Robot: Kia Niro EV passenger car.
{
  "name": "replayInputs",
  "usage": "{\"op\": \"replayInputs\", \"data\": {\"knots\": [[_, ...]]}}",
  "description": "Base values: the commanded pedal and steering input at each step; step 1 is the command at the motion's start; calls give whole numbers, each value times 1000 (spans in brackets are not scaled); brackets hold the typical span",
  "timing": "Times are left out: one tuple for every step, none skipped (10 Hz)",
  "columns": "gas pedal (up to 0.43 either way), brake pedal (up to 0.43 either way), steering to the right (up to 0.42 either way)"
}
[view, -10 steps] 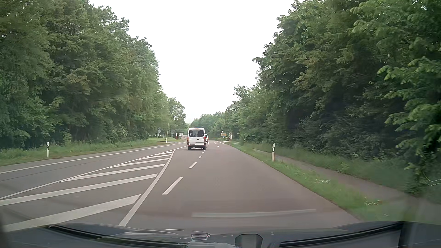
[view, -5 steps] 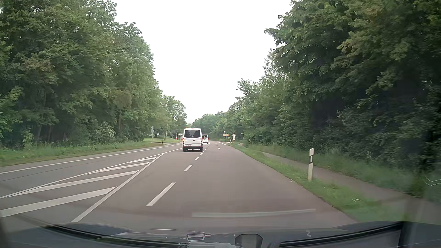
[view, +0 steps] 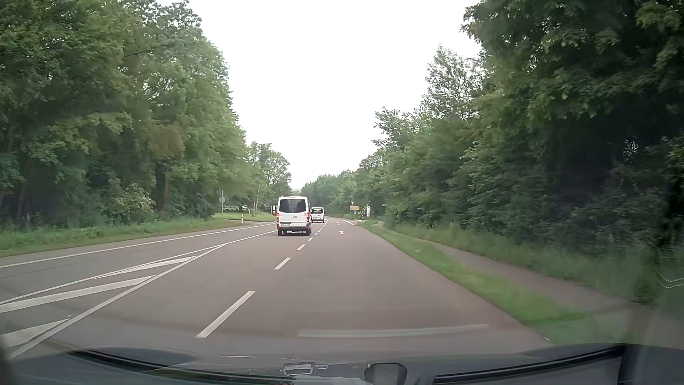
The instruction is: Follow the waypoints while adhering to traffic rules and regulations
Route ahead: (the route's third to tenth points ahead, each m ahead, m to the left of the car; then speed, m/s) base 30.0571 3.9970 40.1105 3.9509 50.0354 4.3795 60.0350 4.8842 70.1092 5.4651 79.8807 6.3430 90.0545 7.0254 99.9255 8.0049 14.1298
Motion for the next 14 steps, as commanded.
{"op": "replayInputs", "data": {"knots": [[98,0,-5],[98,0,-5],[98,0,-5],[98,0,-5],[98,0,-5],[98,0,-5],[98,0,-5],[98,0,-5],[98,0,-5],[98,0,-5],[98,0,-4],[98,0,-4],[98,0,-4],[98,0,-5]]}}
